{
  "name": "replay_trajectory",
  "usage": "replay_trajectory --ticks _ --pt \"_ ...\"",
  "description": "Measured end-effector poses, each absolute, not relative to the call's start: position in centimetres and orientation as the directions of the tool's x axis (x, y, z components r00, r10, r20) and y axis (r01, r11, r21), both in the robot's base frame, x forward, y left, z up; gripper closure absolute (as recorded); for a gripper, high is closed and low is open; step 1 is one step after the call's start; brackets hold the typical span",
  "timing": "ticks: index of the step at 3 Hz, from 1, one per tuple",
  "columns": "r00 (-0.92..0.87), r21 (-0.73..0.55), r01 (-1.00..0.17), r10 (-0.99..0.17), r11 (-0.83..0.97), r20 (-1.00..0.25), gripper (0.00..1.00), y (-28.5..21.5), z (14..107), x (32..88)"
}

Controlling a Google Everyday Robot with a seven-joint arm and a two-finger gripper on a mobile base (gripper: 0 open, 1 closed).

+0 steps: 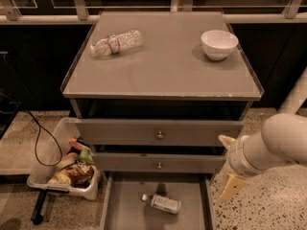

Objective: Pick blue plastic bottle from bottom drawer and place on counter

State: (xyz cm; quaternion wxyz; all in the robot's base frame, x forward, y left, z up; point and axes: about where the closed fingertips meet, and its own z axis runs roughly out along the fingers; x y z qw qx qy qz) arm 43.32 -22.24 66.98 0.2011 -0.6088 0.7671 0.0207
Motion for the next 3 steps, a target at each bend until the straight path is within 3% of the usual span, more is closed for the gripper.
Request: replay_trajectory --ticks 2,3 --pt "-0.185 -0.116 -0.95 -0.821 0.29 -0.54 0.0 -20.9 59.6 44.5" --pt "-0.178 -0.113 -0.951 -0.81 0.287 -0.559 0.0 -20.6 59.4 44.3"
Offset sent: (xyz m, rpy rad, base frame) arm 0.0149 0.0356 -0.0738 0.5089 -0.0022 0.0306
